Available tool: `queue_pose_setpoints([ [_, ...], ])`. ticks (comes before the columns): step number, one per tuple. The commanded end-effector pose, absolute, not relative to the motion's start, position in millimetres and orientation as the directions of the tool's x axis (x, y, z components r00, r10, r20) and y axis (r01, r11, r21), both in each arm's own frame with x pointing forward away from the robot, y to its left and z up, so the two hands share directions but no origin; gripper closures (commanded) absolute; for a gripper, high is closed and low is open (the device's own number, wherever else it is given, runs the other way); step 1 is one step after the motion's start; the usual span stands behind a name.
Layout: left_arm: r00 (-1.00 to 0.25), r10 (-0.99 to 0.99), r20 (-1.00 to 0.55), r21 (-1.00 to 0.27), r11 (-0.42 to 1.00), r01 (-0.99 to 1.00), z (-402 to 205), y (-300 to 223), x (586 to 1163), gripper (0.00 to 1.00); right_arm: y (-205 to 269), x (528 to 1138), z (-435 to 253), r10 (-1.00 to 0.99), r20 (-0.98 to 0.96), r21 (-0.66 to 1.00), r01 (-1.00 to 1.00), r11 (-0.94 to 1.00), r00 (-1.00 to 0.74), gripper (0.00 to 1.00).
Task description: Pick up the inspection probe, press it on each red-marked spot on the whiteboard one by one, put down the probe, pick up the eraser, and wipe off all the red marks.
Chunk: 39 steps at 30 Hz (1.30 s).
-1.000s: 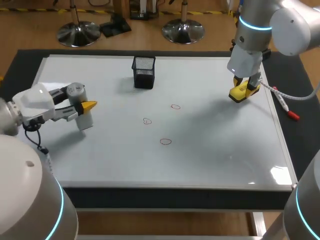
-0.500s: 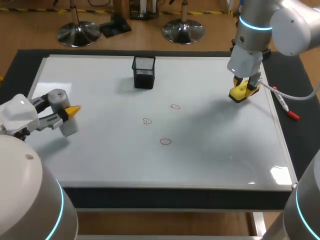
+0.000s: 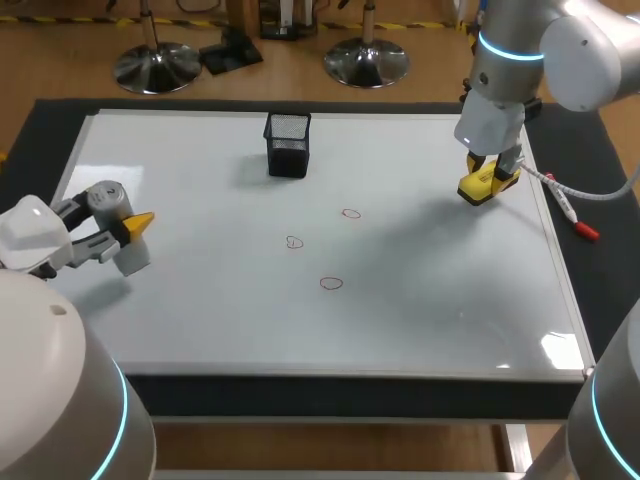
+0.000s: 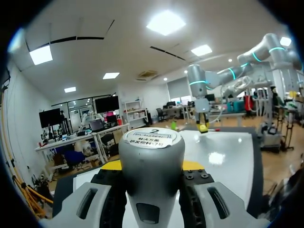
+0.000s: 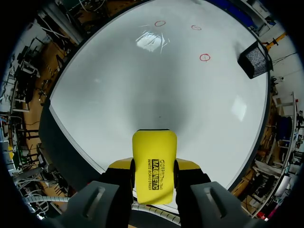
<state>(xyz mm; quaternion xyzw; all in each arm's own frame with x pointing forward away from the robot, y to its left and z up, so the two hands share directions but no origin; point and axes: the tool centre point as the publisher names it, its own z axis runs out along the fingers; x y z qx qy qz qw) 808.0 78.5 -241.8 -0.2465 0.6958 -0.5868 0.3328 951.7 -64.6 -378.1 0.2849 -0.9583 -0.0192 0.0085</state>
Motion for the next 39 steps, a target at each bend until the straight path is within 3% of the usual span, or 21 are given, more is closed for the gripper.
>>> queue_pose_setpoints([
  [1, -0.651, -0.738, -0.176, -0.98, 0.191, 0.047, -241, 77, 808, 1.0, -65, 952, -377, -0.547, 0.007, 0.039, -0.547, 0.836, -0.837, 1.0],
  [12, -0.651, -0.738, -0.176, -0.98, 0.191, 0.047, -241, 77, 808, 1.0, -57, 951, -376, -0.574, -0.002, 0.043, -0.574, 0.818, -0.819, 1.0],
  [39, -0.651, -0.738, -0.176, -0.98, 0.191, 0.047, -241, 77, 808, 1.0, 130, 894, -369, -0.909, 0.031, -0.032, -0.909, 0.415, -0.416, 1.0],
])
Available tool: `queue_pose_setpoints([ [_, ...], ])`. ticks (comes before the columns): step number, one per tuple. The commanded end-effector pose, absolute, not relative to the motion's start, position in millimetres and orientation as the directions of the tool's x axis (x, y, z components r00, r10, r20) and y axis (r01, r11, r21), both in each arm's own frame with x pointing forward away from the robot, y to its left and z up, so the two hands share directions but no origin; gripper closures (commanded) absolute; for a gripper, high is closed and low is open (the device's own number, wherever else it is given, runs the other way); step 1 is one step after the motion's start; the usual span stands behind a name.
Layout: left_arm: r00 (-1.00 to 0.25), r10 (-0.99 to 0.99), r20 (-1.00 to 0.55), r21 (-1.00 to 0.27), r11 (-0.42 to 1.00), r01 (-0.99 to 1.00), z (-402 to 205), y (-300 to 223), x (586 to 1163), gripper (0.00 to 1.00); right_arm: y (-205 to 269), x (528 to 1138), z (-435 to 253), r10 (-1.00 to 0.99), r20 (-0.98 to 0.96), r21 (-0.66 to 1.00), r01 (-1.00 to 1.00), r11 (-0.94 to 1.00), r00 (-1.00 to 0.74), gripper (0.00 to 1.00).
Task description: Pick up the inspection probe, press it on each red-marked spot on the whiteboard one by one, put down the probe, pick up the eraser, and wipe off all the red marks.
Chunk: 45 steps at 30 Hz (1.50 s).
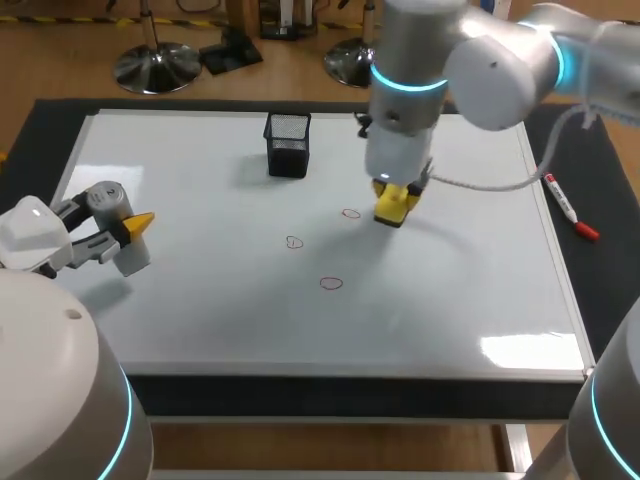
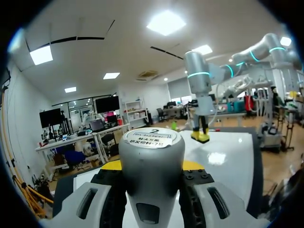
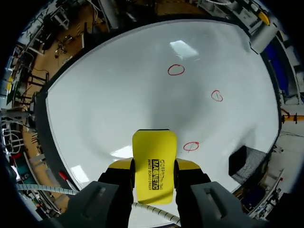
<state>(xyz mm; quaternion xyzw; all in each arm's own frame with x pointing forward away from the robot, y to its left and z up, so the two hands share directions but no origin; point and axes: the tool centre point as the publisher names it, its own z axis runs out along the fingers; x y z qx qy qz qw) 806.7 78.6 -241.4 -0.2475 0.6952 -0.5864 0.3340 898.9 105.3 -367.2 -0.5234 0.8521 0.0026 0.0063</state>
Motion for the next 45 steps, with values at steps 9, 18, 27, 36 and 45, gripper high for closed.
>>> queue_pose_setpoints([
  [9, -0.651, -0.738, -0.176, -0.98, 0.191, 0.047, -241, 77, 808, 1.0, 195, 868, -379, -0.975, 0.064, -0.032, -0.977, 0.212, -0.213, 1.0],
  [18, -0.651, -0.738, -0.176, -0.98, 0.191, 0.047, -241, 77, 808, 1.0, 231, 857, -388, -0.993, 0.075, -0.038, -0.995, 0.09, -0.093, 1.0],
  [27, -0.651, -0.738, -0.176, -0.98, 0.191, 0.047, -241, 77, 808, 1.0, 264, 858, -397, -0.998, 0.06, -0.029, -0.999, 0.029, -0.031, 1.0],
  [36, -0.651, -0.738, -0.176, -0.98, 0.191, 0.047, -241, 77, 808, 1.0, 293, 862, -406, -1.0, 0.03, -0.03, -1.0, -0.006, 0.005, 1.0],
  [45, -0.651, -0.738, -0.176, -0.98, 0.191, 0.047, -241, 77, 808, 1.0, 306, 865, -411, -0.999, 0.019, -0.026, -0.999, -0.031, 0.03, 1.0],
])
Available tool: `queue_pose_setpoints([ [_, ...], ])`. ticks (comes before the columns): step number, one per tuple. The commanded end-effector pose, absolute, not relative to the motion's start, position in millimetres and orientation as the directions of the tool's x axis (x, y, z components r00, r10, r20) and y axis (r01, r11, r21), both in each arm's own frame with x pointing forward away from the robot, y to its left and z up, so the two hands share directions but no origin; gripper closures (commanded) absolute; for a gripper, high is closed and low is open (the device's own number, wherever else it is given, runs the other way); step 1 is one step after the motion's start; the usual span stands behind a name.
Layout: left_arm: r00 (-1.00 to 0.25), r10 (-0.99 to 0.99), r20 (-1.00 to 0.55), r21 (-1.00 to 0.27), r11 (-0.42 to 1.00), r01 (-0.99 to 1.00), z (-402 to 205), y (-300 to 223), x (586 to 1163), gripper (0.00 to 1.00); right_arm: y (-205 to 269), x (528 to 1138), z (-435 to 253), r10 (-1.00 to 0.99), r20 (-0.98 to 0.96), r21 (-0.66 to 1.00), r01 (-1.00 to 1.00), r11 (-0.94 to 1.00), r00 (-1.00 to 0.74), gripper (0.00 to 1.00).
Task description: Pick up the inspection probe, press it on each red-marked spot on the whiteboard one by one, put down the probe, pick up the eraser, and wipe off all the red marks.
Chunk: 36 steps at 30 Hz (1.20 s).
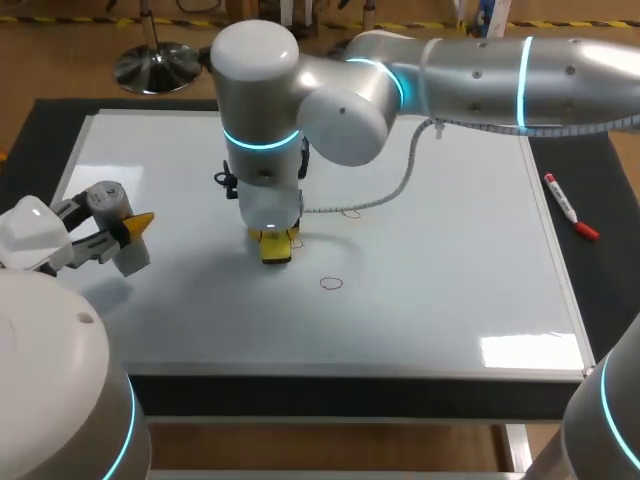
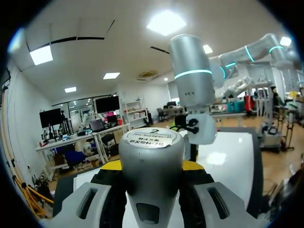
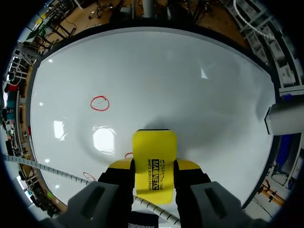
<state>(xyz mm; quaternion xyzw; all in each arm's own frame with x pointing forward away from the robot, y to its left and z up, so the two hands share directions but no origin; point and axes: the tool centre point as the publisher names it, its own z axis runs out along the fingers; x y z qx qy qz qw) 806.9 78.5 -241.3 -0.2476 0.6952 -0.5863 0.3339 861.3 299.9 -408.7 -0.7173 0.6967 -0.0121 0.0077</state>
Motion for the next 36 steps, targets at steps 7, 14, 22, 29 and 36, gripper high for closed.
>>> queue_pose_setpoints([
  [7, -0.651, -0.738, -0.176, -0.98, 0.191, 0.047, -241, 77, 808, 1.0, 305, 866, -418, -0.999, 0.022, -0.024, -0.999, -0.03, 0.03, 1.0],
  [14, -0.651, -0.738, -0.176, -0.98, 0.191, 0.047, -241, 77, 808, 1.0, 297, 868, -424, -1.0, 0.023, -0.004, -1.0, -0.011, 0.011, 1.0],
  [22, -0.651, -0.738, -0.176, -0.98, 0.191, 0.047, -241, 77, 808, 1.0, 279, 869, -428, -0.999, 0.038, 0.006, -1.0, 0.028, -0.027, 1.0],
  [29, -0.651, -0.738, -0.176, -0.98, 0.191, 0.047, -241, 77, 808, 1.0, 257, 869, -432, -0.996, 0.052, 0.012, -0.997, 0.071, -0.07, 1.0],
  [36, -0.651, -0.738, -0.176, -0.98, 0.191, 0.047, -241, 77, 808, 1.0, 241, 870, -435, -0.992, 0.069, 0.014, -0.995, 0.103, -0.102, 1.0],
])
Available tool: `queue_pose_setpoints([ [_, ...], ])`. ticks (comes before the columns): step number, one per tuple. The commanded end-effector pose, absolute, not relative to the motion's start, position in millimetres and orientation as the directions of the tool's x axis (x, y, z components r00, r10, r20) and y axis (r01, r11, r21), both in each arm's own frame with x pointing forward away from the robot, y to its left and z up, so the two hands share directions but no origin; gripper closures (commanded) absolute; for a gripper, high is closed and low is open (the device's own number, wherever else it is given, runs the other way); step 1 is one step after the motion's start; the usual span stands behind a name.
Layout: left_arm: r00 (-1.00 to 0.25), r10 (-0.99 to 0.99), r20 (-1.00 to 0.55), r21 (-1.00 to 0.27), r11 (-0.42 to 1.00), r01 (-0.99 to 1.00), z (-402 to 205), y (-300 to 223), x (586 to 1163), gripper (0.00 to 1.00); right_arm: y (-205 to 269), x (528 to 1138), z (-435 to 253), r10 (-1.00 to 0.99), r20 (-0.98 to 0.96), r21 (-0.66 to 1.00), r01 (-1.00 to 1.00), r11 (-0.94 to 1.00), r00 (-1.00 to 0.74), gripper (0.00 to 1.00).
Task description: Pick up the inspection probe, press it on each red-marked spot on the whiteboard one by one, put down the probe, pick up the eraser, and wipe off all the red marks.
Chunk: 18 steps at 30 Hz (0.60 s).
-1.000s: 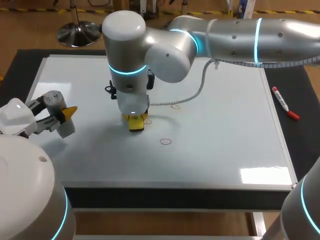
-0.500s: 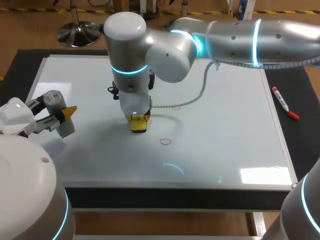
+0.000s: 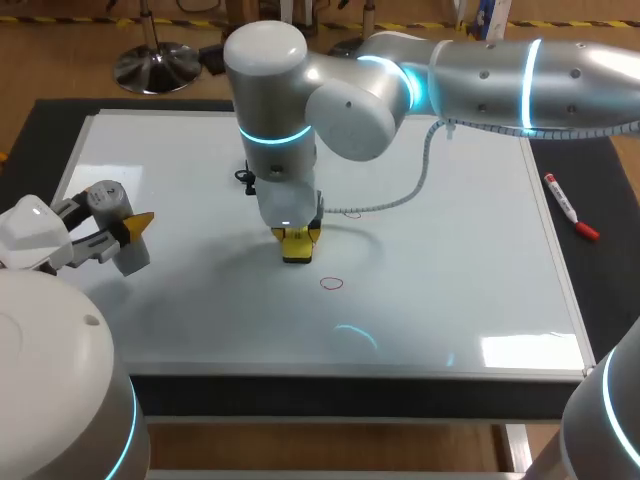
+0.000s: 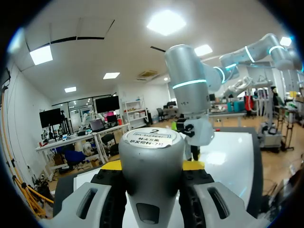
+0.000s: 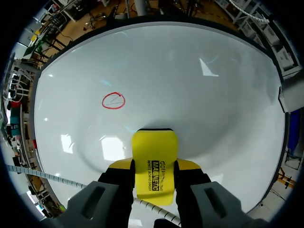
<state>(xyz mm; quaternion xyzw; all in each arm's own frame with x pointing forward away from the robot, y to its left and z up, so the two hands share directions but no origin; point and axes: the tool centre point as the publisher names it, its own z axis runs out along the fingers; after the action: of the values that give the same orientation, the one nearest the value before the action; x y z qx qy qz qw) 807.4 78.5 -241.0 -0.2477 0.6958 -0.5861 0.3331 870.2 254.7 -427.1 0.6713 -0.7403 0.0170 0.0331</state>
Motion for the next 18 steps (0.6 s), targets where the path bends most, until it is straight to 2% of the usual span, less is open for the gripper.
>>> queue_pose_setpoints([
  [1, -0.651, -0.738, -0.176, -0.98, 0.191, 0.047, -241, 77, 808, 1.0, 238, 871, -435, -0.992, 0.07, 0.013, -0.994, 0.109, -0.108, 1.0],
  [9, -0.651, -0.738, -0.176, -0.98, 0.191, 0.047, -241, 77, 808, 1.0, 224, 872, -430, -0.988, 0.079, 0.006, -0.991, 0.133, -0.132, 1.0],
  [18, -0.651, -0.738, -0.176, -0.98, 0.191, 0.047, -241, 77, 808, 1.0, 207, 884, -395, -0.985, 0.048, -0.011, -0.986, 0.165, -0.165, 1.0],
])
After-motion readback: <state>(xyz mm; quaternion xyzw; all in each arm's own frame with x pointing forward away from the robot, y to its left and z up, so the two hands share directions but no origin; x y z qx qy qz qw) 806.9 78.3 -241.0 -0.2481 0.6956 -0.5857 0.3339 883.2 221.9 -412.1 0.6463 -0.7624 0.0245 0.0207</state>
